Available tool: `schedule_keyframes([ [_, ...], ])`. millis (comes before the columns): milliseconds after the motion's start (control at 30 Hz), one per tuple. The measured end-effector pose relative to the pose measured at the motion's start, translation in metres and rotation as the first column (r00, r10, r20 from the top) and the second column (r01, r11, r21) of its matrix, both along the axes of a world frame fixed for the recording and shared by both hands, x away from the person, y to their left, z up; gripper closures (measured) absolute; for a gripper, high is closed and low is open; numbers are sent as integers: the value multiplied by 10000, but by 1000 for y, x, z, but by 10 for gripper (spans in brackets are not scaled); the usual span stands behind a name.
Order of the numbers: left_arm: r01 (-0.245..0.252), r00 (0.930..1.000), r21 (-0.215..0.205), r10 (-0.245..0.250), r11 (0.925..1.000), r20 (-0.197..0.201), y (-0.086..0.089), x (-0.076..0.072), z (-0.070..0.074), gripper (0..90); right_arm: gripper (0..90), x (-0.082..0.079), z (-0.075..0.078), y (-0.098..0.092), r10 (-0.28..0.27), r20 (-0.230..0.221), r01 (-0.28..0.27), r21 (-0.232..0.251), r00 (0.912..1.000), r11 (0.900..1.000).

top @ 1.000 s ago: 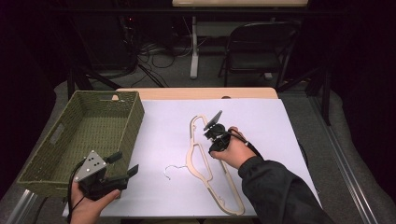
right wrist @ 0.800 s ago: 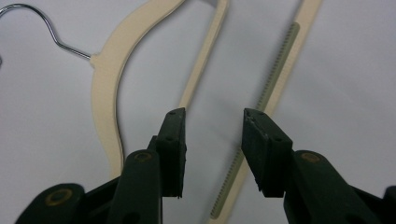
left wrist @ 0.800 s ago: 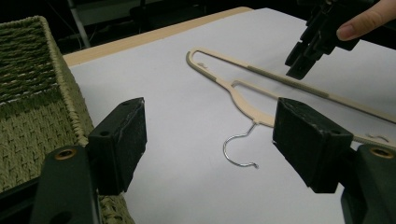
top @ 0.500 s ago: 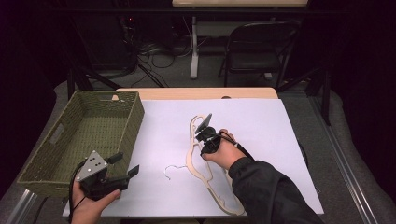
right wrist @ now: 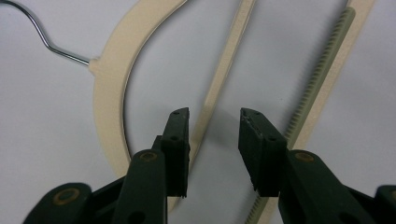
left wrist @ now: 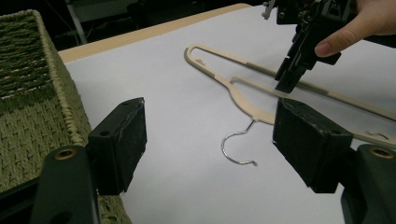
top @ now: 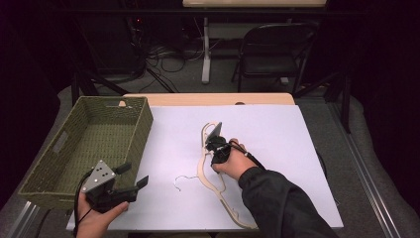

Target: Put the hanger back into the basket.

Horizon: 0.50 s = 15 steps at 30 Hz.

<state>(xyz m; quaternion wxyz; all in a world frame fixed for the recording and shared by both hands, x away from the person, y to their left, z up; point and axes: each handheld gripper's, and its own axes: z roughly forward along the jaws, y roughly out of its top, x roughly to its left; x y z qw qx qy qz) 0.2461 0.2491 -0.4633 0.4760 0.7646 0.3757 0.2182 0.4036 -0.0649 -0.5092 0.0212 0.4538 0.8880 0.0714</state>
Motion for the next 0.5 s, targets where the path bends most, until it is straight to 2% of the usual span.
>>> schedule_keyframes([
  [133, 12, 10000, 20, -12, 10000, -24, 0, 0, 0, 261, 661, 1, -4, 3, -283, -144, 282, -86, 9995, 9996],
  [167, 13, 10000, 13, -13, 10000, -19, 0, 0, 0, 261, 668, -1, -13, 4, -737, 508, 692, 851, 9960, 9940],
  [200, 16, 10000, 5, -16, 10000, -4, 0, 0, 0, 261, 670, -3, -16, 5, -1028, 609, 956, 1113, 9928, 9892],
  [233, 17, 10000, -2, -17, 10000, -1, 0, 0, 0, 261, 674, -2, -12, 6, -996, 154, 986, 529, 9949, 9937],
  [267, 18, 10000, -3, -18, 10000, 0, 0, 0, 0, 261, 674, 0, -11, 5, -465, 88, 463, 171, 9989, 9988],
  [300, 20, 10000, -4, -20, 10000, 9, 0, 0, 0, 261, 674, 1, -9, 5, -428, -179, 426, -133, 9989, 9990],
  [333, 18, 10000, -5, -18, 10000, 11, 0, 0, 0, 261, 674, 1, -9, 6, -527, -288, 520, -236, 9982, 9984],
  [433, 9, 10000, -19, -9, 10000, 40, 0, 0, 0, 262, 673, 2, -12, 6, -506, -156, 505, -71, 9986, 9987],
  [467, 7, 10000, -27, -7, 10000, 47, 0, 0, 0, 262, 673, 3, -11, 6, -366, -362, 356, -255, 9987, 9990],
  [500, 8, 10000, -31, -8, 10000, 48, 0, 0, 0, 262, 673, 3, -12, 7, -398, -258, 391, -298, 9989, 9988],
])
